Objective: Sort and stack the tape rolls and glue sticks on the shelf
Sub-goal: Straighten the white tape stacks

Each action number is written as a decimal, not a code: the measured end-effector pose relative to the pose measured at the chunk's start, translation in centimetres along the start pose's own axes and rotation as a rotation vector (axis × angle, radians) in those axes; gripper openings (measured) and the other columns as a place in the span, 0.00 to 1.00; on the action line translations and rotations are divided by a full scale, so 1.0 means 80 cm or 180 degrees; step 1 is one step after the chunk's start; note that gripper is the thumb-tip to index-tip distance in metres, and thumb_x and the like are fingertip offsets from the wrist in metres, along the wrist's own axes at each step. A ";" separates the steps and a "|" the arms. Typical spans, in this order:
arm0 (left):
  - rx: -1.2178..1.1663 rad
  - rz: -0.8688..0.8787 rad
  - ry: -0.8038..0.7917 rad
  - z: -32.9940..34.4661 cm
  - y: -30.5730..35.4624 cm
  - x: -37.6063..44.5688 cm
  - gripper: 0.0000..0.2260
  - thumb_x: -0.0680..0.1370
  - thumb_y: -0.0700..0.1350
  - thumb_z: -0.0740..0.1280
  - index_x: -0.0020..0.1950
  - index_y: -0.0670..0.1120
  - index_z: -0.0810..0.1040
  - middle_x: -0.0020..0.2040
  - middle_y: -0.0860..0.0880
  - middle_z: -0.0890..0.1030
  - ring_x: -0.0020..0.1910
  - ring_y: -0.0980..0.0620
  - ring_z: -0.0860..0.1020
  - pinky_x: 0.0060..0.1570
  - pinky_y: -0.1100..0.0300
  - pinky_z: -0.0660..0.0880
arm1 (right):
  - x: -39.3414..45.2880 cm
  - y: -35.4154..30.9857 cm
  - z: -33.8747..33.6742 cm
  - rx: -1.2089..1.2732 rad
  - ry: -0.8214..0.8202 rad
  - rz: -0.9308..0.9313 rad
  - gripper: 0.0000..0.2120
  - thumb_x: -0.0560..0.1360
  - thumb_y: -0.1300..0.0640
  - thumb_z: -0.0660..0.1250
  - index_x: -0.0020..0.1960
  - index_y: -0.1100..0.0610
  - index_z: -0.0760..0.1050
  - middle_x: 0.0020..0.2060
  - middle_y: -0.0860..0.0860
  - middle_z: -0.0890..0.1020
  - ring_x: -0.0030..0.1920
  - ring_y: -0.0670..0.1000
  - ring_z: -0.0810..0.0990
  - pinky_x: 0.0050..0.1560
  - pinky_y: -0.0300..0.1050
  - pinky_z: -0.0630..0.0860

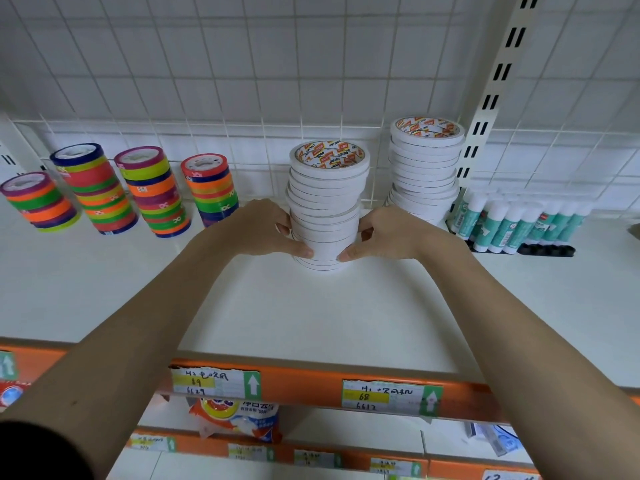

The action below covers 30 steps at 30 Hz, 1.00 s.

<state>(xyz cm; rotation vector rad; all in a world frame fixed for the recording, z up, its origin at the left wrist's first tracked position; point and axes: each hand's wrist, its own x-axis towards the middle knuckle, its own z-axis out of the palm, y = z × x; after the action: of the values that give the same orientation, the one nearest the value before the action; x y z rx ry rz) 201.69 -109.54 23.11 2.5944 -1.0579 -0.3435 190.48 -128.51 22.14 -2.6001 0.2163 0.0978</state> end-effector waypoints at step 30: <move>0.0303 -0.0031 0.0164 0.021 0.001 -0.013 0.29 0.68 0.60 0.72 0.62 0.43 0.75 0.57 0.49 0.78 0.47 0.51 0.75 0.44 0.61 0.71 | 0.009 -0.002 0.004 -0.0316 -0.0363 0.0125 0.22 0.67 0.44 0.74 0.48 0.61 0.77 0.36 0.49 0.76 0.37 0.48 0.73 0.40 0.41 0.70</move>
<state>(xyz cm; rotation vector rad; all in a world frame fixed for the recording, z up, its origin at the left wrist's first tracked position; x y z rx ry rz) 200.31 -109.18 21.69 2.6776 -1.0691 -0.2324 191.21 -128.31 21.88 -2.6792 0.2264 0.2767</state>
